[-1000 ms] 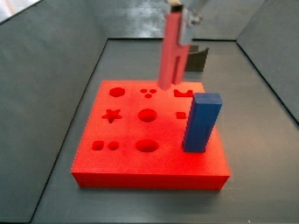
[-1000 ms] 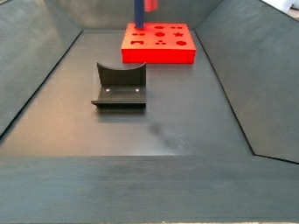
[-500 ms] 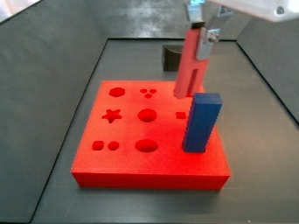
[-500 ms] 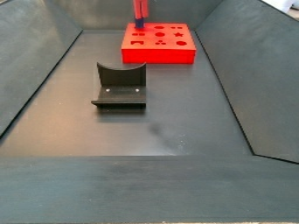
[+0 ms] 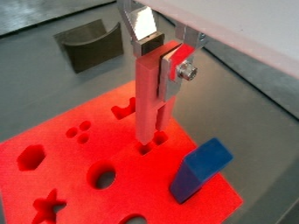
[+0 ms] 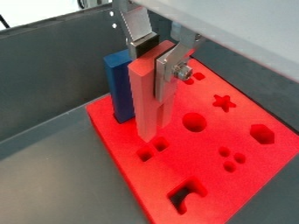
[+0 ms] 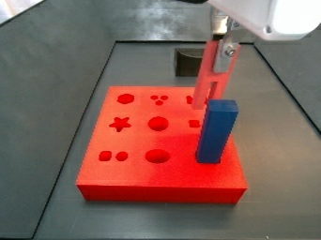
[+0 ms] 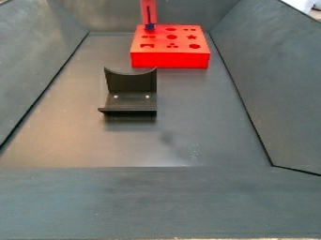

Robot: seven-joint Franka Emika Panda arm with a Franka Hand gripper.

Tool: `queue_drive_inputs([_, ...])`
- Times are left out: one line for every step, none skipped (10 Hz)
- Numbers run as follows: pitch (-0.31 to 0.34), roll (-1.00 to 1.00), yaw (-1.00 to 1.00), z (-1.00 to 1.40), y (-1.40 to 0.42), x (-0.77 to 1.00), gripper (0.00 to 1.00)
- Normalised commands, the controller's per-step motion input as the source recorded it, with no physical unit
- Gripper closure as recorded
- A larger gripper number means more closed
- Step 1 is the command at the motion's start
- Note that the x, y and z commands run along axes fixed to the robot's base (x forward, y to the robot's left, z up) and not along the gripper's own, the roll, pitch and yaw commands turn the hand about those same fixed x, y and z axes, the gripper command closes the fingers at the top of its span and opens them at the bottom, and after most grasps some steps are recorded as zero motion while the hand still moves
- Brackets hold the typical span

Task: Pick up the double-square object. Move up. Move to above the board. Insert the double-square object.
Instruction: Insert the double-square object.

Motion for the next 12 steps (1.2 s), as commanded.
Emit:
queue_drive_inputs([-0.073, -0.05, -0.4, -0.41, 0.0, 0.27, 1.0])
queue_drive_inputs([-0.053, 0.0, -0.83, -0.56, 0.0, 0.26, 1.0])
queue_drive_inputs([-0.07, -0.01, -0.99, -0.59, 0.0, 0.08, 1.0])
queue_drive_inputs([0.0, 0.0, -0.41, 0.0, 0.0, 0.23, 1.0])
queue_drive_inputs([-0.01, 0.0, 0.0, -0.06, 0.0, 0.0, 1.0])
queue_drive_inputs([-0.051, 0.03, 0.0, -0.29, 0.0, -0.03, 1.0])
queue_drive_inputs([-0.076, 0.11, 0.0, -0.41, 0.06, -0.09, 1.0])
queue_drive_inputs([-0.099, 0.11, 0.0, -0.47, 0.01, -0.09, 1.0])
queue_drive_inputs([-0.097, 0.12, 0.0, -0.52, 0.0, -0.03, 1.0])
queue_drive_inputs([-0.106, 0.15, 0.0, -0.56, 0.0, -0.04, 1.0])
queue_drive_inputs([-0.111, 0.19, 0.0, -0.57, 0.02, -0.15, 1.0])
queue_drive_inputs([-0.116, 0.16, 0.0, -0.49, 0.03, -0.26, 1.0])
